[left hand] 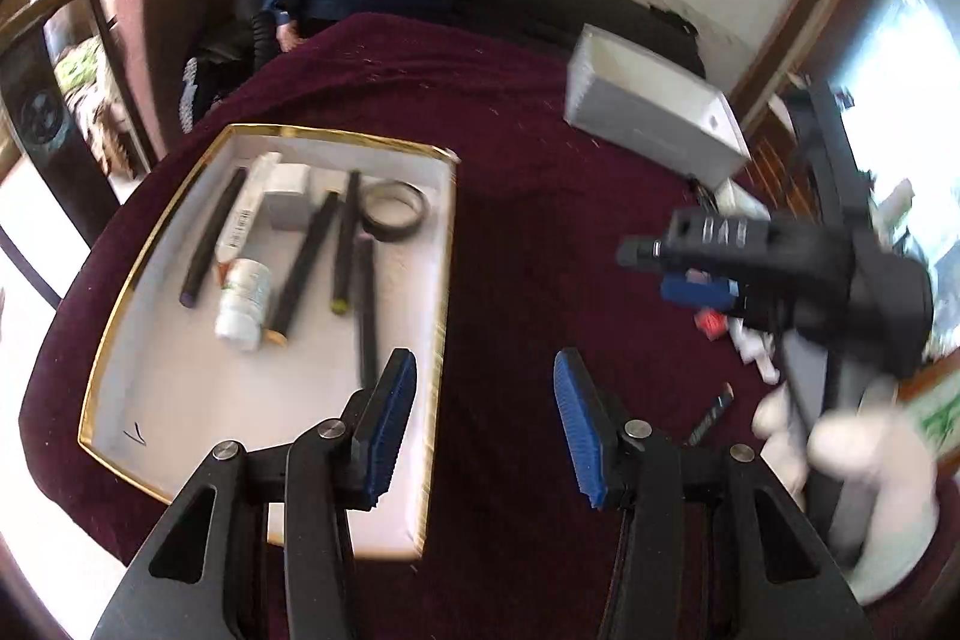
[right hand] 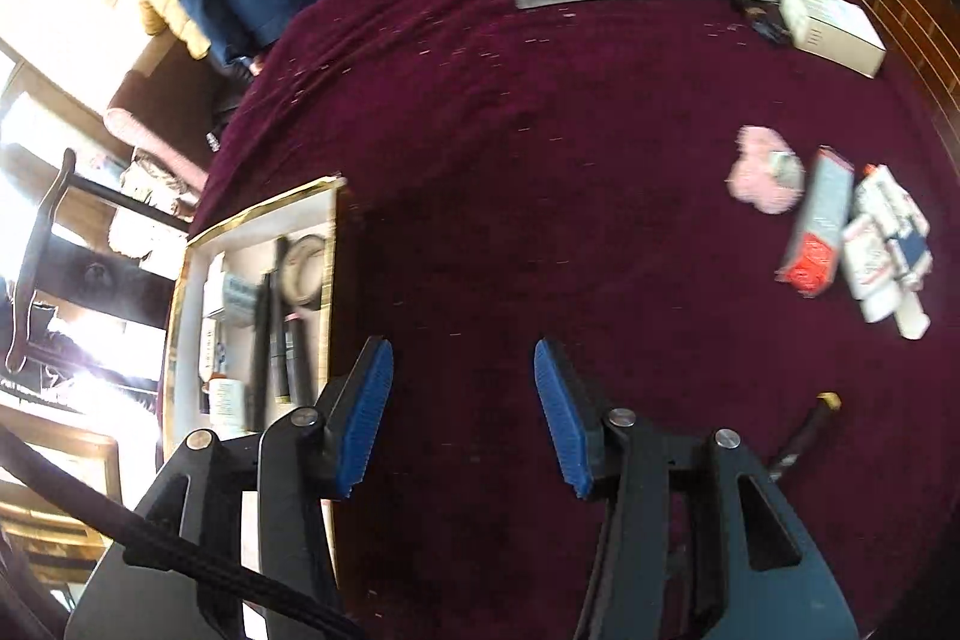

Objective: Organize objects
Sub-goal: 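Move both open tools back to the items on the cloth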

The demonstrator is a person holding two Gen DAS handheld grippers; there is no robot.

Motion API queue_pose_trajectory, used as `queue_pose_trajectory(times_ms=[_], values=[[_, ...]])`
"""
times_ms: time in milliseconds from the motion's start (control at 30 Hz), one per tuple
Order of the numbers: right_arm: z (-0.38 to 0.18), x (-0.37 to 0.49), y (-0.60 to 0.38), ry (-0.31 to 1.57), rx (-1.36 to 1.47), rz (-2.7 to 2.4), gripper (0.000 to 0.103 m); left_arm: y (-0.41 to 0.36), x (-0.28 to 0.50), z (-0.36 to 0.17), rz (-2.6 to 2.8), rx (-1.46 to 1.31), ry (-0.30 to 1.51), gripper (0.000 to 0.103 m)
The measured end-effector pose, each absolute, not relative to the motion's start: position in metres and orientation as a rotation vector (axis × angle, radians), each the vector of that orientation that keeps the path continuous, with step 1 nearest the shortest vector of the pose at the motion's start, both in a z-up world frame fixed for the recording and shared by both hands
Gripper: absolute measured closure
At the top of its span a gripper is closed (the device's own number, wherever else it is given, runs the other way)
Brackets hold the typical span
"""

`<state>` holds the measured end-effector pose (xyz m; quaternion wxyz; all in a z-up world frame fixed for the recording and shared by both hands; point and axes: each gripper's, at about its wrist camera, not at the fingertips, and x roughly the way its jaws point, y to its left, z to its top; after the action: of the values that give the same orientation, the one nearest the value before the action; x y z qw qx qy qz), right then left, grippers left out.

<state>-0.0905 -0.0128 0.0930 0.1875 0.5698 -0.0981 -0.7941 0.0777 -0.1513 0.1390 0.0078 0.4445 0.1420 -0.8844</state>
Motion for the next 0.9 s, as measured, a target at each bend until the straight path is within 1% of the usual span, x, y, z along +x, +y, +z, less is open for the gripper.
queue_pose_trajectory(times_ms=[100, 167, 300, 367, 567, 767, 900], values=[[0.106, -0.098, 0.031, -0.323, 1.564, -2.253, 0.055, -0.13, 0.073, 0.138, -2.807, 1.369, 0.452, 0.061], [0.113, -0.101, 0.07, -0.371, 1.529, -2.279, 0.051, -0.118, 0.068, 0.131, -2.802, 1.395, 0.481, 0.061], [0.105, -0.114, 0.155, -0.422, 1.551, -2.37, 0.05, -0.098, 0.067, 0.114, -2.758, 1.504, 0.467, 0.061], [0.098, -0.12, 0.182, -0.43, 1.58, -2.385, 0.05, -0.089, 0.069, 0.11, -2.755, 1.523, 0.435, 0.061], [0.084, -0.134, 0.205, -0.516, 1.589, -2.321, 0.05, -0.064, 0.063, 0.094, -2.767, 1.634, 0.389, 0.061], [0.066, -0.118, 0.234, -0.6, 1.644, -2.323, 0.05, -0.004, 0.055, 0.081, -2.939, 1.783, 0.112, 0.061], [0.054, -0.104, 0.241, -0.608, 1.689, -2.305, 0.05, 0.042, 0.047, 0.069, -3.033, 1.797, -0.148, 0.061]])
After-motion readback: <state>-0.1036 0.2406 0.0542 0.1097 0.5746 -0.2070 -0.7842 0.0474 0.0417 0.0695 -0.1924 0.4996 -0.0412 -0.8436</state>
